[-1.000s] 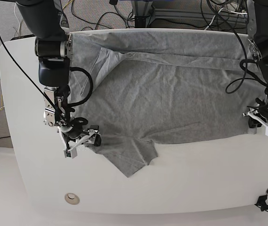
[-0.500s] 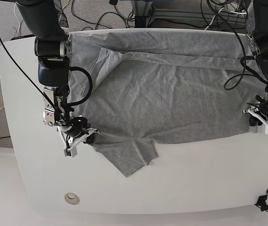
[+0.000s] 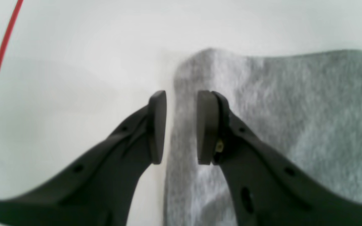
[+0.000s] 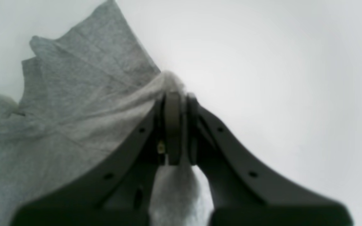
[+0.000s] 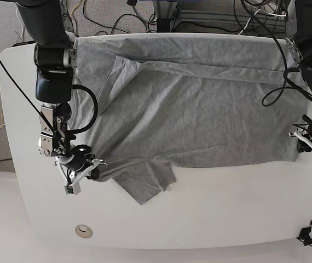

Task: Fold the T-shirt properly
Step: 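Grasp the grey shirt's side edges with both grippers and lift slightly, then hold the side edges with both grippers and tighten the grasp, then lift and fold the grasped edge over the shirt with both grippers, then smooth and tuck the folded shirt end with the right gripper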

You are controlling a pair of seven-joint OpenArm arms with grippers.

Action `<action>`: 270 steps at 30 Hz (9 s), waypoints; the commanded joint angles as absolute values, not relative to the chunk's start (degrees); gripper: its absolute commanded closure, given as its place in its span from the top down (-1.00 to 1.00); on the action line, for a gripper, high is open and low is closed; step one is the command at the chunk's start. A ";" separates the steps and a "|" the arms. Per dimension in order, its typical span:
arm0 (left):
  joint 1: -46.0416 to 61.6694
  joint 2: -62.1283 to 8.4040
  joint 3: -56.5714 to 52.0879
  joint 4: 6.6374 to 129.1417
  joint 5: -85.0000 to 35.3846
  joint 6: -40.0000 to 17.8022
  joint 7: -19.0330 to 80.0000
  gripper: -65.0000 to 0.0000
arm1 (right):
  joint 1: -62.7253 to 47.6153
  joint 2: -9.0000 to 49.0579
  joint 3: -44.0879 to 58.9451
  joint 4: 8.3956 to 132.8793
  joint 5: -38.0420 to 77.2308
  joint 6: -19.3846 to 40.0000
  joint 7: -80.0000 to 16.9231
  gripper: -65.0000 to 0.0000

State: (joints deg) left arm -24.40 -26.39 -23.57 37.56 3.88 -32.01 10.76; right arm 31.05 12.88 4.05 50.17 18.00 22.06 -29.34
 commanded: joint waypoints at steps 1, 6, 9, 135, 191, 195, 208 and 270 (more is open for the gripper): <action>-25.80 -27.65 -23.87 38.55 3.21 -31.87 9.63 -0.56 | 32.84 13.14 4.18 51.30 18.59 22.29 -28.18 -1.00; -25.71 -27.56 -23.78 38.46 3.38 -31.87 9.63 -0.55 | 32.31 13.14 4.18 51.30 18.59 22.29 -28.18 -1.00; -25.89 -27.38 -23.69 38.29 3.47 -31.60 9.63 -0.55 | 32.13 13.05 4.18 51.30 18.59 22.29 -28.09 -1.00; 14.46 -23.69 -37.58 89.27 -7.52 -40.00 30.99 -1.00 | -8.31 16.40 11.38 107.65 18.59 22.29 -50.33 -1.00; 10.95 -25.63 -28.70 89.63 -4.97 -40.00 30.90 0.59 | 7.60 6.11 -0.22 77.05 18.95 22.37 -40.13 0.23; 10.95 -25.63 -28.53 89.63 -4.97 -40.00 30.90 0.59 | 6.64 6.11 -3.56 77.58 18.95 22.37 -40.13 0.18; 10.86 -25.54 -28.44 89.45 -4.88 -40.00 30.90 0.59 | 4.79 6.29 -3.56 94.73 19.12 30.90 -54.11 -1.00; 11.65 -22.81 -26.77 93.58 -4.79 -40.00 30.81 0.59 | -19.38 12.44 -9.10 114.15 4.53 34.24 -44.44 0.37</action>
State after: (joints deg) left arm 12.27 -21.78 -26.41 92.68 -4.25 -40.34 31.90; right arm -18.83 12.05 -8.38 112.14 4.47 34.50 -45.36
